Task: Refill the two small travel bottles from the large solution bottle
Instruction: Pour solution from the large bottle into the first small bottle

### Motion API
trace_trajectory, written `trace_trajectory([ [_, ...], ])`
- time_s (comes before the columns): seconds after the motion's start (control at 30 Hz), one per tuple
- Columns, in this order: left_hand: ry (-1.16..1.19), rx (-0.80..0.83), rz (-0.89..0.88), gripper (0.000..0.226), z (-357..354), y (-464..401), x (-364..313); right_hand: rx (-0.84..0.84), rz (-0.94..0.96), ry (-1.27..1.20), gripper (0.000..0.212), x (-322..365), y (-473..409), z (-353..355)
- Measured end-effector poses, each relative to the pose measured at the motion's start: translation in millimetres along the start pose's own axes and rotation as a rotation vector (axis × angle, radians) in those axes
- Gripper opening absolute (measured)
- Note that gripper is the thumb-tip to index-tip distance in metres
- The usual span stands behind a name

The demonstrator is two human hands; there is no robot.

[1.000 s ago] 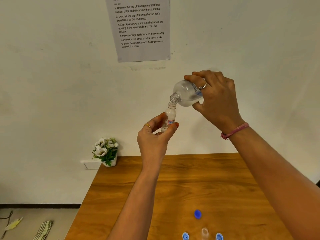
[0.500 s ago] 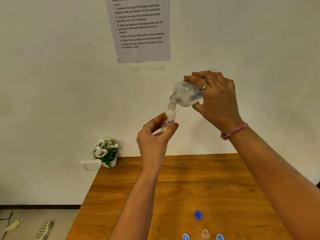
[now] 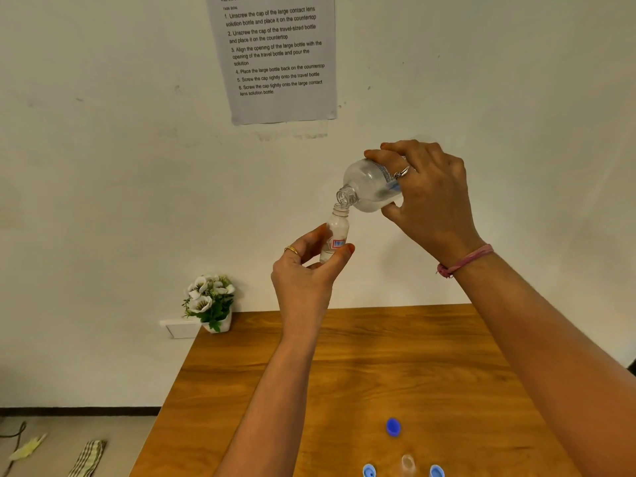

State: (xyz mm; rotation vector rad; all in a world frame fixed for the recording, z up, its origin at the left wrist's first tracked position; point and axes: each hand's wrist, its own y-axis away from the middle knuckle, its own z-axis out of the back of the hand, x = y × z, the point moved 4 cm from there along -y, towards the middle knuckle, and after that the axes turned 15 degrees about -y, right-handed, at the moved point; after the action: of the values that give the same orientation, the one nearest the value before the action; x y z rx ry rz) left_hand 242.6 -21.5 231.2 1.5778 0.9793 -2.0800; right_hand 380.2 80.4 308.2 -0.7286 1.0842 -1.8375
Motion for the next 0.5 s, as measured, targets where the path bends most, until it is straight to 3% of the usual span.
trace_trajectory([
  [0.5, 0.007, -0.001, 0.004, 0.040, -3.1, -1.2, -0.8, -0.002, -0.002, 0.013, 0.061, -5.3, 0.6, 0.3],
])
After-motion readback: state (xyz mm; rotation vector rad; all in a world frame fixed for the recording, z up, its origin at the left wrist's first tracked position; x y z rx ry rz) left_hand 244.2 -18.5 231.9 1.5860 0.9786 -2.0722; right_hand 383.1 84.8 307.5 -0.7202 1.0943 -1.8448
